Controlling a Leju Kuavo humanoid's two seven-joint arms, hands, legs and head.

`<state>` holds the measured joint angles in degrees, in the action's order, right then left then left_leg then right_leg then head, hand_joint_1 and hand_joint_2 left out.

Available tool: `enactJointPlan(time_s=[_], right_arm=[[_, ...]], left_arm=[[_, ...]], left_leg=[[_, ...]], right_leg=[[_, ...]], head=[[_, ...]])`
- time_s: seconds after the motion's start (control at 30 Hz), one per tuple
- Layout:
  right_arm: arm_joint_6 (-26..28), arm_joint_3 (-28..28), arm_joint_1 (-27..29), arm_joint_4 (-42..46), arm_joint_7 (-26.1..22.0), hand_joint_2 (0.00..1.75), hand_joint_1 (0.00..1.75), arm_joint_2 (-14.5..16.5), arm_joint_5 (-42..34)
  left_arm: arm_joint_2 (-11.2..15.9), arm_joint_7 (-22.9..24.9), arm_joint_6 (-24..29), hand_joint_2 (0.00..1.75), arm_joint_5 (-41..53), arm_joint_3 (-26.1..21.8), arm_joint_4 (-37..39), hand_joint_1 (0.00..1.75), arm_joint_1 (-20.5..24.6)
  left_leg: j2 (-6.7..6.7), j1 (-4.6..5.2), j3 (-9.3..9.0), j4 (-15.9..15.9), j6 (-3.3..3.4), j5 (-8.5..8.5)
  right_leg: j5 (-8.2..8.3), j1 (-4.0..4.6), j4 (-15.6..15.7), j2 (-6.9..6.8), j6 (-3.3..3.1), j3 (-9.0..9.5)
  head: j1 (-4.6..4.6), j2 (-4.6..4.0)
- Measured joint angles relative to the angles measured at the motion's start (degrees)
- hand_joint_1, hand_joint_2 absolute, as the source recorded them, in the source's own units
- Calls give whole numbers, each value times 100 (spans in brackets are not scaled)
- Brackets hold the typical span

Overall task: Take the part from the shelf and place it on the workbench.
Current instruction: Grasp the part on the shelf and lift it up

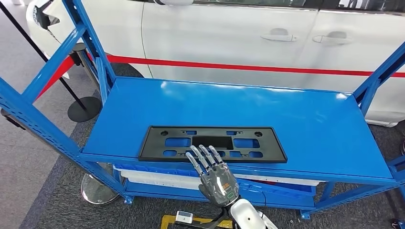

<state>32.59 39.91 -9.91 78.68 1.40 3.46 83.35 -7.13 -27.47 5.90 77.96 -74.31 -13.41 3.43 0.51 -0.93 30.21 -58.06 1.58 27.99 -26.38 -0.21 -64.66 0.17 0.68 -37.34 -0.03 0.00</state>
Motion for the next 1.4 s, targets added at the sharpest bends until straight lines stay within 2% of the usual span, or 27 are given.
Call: enactJointPlan(time_s=[0.03, 0.07, 0.17, 0.23, 0.27, 0.33, 0.37, 0.4, 0.43, 0.5, 0.53, 0.57, 0.7, 0.77, 0.8, 0.83, 0.87, 0.9, 0.93, 1.0, 1.03, 1.07, 1.13, 1.23, 1.27, 1.37, 1.4], right_arm=[[1, -24, 0, 1, -2, 175, 0, 5, -4], [1, -42, 4, 1, -2, 175, 0, 11, -9], [2, -91, 33, 1, -2, 175, 0, 33, -32], [1, -130, 38, 0, -2, 175, 0, 63, -54], [-1, -148, 36, -3, -2, 175, 0, 79, -66], [-18, -176, 30, -18, -2, 175, 0, 96, -82], [-40, -189, 29, -29, -2, 175, 0, 98, -84], [-75, -203, 25, -43, -2, 175, 0, 98, -85], [-121, -218, 12, -58, -2, 175, 0, 100, -86], [-227, -243, -45, -95, -2, 175, 0, 112, -80], [-282, -251, -88, -118, 1, 175, 0, 121, -67], [-336, -257, -133, -146, 7, 175, 0, 129, -40], [-502, -260, -247, -311, 44, 175, 0, 169, 118], [-553, -259, -316, -422, 84, 175, 0, 213, 175], [-580, -258, -358, -497, 112, 175, 26, 239, 198], [-604, -258, -400, -583, 143, 175, 70, 266, 217], [-623, -258, -443, -678, 176, 175, 113, 295, 235], [-643, -258, -491, -771, 206, 175, 157, 327, 248], [-663, -258, -551, -867, 238, 175, 175, 365, 258], [-715, -260, -710, -1077, 295, 175, 175, 458, 262], [-738, -263, -794, -1183, 315, 175, 175, 510, 249], [-755, -268, -870, -1277, 329, 175, 175, 558, 232], [-767, -284, -977, -1423, 335, 175, 175, 638, 204], [-785, -297, -1077, -1577, 337, 175, 175, 730, 176], [-793, -298, -1106, -1618, 337, 175, 175, 757, 157], [-810, -302, -1153, -1721, 336, 175, 175, 798, 94], [-810, -305, -1156, -1746, 333, 175, 175, 799, 74]], left_arm=[[-1, -1, -1, 0, 0, 0, 1, 0, 4], [-1, -2, -3, 0, 0, 0, 1, 0, 6], [4, -3, -11, 0, 0, 0, 2, 0, 17], [10, -3, -24, 0, 2, 1, 2, 0, 27], [18, -3, -32, 0, 4, 2, 2, 0, 28], [33, -2, -48, 0, 16, 2, 2, 0, 22], [41, -1, -56, 0, 30, 2, 2, 0, 13], [46, -1, -63, 0, 46, 3, 2, 0, 5], [52, -2, -68, 0, 64, 4, 2, 0, -1], [62, -7, -69, 0, 89, 9, 2, 0, 2], [64, -12, -55, 0, 98, 11, 2, 0, 9], [65, -16, -29, 0, 107, 13, 2, 0, 15], [61, -28, 73, 0, 171, 32, 2, 0, 20], [57, -40, 76, 0, 201, 57, 2, 0, 26], [57, -46, 74, 0, 205, 73, 2, 0, 31], [57, -49, 70, 0, 214, 90, 2, 0, 34], [57, -50, 65, 0, 226, 107, 2, 0, 35], [57, -45, 58, 0, 242, 124, 2, 0, 36], [56, -30, 47, 0, 267, 137, 2, 0, 38], [39, 22, 23, 0, 307, 160, 2, 0, 42], [22, 48, 19, 0, 320, 172, 2, 0, 47], [7, 65, 23, 0, 325, 185, 3, 0, 51], [-14, 85, 40, 0, 346, 207, 4, 0, 60], [-33, 105, 57, 0, 375, 249, 4, 0, 68], [-39, 111, 64, 0, 378, 261, 5, 0, 72], [-47, 102, 119, 0, 376, 269, 6, 0, 67], [-46, 93, 133, 0, 375, 269, 6, 0, 60]], left_leg=[[6, 9, -35, -2, -28, 37], [6, 15, -52, 1, -60, 64], [-11, 22, -78, 29, -157, 118], [-22, 22, 2, -220, -208, 264], [-24, 15, 154, -529, -227, 404], [-23, 12, 601, -1315, -261, 677], [-23, 10, 788, -1583, -275, 710], [-24, 4, 884, -1644, -286, 619], [-26, -6, 869, -1475, -292, 414], [-33, -27, 619, -731, -291, -86], [-30, -25, 496, -403, -271, -230], [-28, -19, 424, -208, -243, -288], [-16, -4, 402, -111, -81, -266], [-24, -19, 388, -84, -11, -269], [-28, -16, 386, -82, 10, -263], [-33, -13, 385, -82, 25, -257], [-34, -10, 381, -82, 30, -252], [-32, -7, 374, -82, 32, -247], [-29, -5, 361, -82, 29, -241], [-21, 0, 327, -82, 15, -228], [-18, 11, 318, -84, -5, -220], [-17, 17, 316, -84, -31, -214], [-16, 18, 315, -69, -101, -209], [-21, 20, 326, -142, -195, -136], [-24, 18, 407, -338, -218, -12], [-27, -9, 876, -1346, -278, 475], [-27, -13, 973, -1534, -297, 506]], right_leg=[[134, 18, 334, -1, -35, 134], [173, 36, 521, 1, -64, 207], [116, 30, 646, 15, -126, 265], [93, -9, 709, 9, -188, 346], [75, -17, 727, 0, -217, 388], [23, -14, 729, -11, -251, 444], [-4, -13, 728, -12, -252, 474], [-32, -14, 726, -8, -248, 510], [-64, -17, 721, -4, -239, 554], [-144, -17, 695, 6, -197, 642], [-181, -8, 670, 13, -165, 661], [-207, 1, 653, 17, -133, 663], [-280, -1, 596, 12, -24, 631], [-512, -16, 208, 6, 31, 448], [-682, -20, -158, 3, 49, 261], [-835, -24, -553, 2, 60, 46], [-911, -26, -859, 2, 63, -135], [-882, -27, -994, 2, 58, -237], [-732, -24, -881, 2, 41, -218], [-295, -2, -132, 3, -34, 96], [-141, 18, 243, -1, -77, 262], [-63, 38, 495, -6, -108, 370], [-56, 67, 618, -9, -135, 411], [7, 17, 727, -12, -198, 465], [28, -4, 764, -18, -224, 487], [21, 3, 767, -28, -263, 499], [10, 6, 758, -26, -263, 502]], head=[[0, 0], [-1, 0], [0, 0], [-15, 0], [-24, 0], [-36, 0], [-38, 0], [-38, 0], [-40, 0], [-39, -1], [-45, -1], [-45, -1], [-37, 0], [-20, 0], [-10, 0], [-5, 0], [-5, 0], [-4, 0], [-3, 0], [-2, 0], [-5, 0], [-2, 0], [1, 0], [-6, 0], [-21, 0], [-52, 0], [-53, 0]])
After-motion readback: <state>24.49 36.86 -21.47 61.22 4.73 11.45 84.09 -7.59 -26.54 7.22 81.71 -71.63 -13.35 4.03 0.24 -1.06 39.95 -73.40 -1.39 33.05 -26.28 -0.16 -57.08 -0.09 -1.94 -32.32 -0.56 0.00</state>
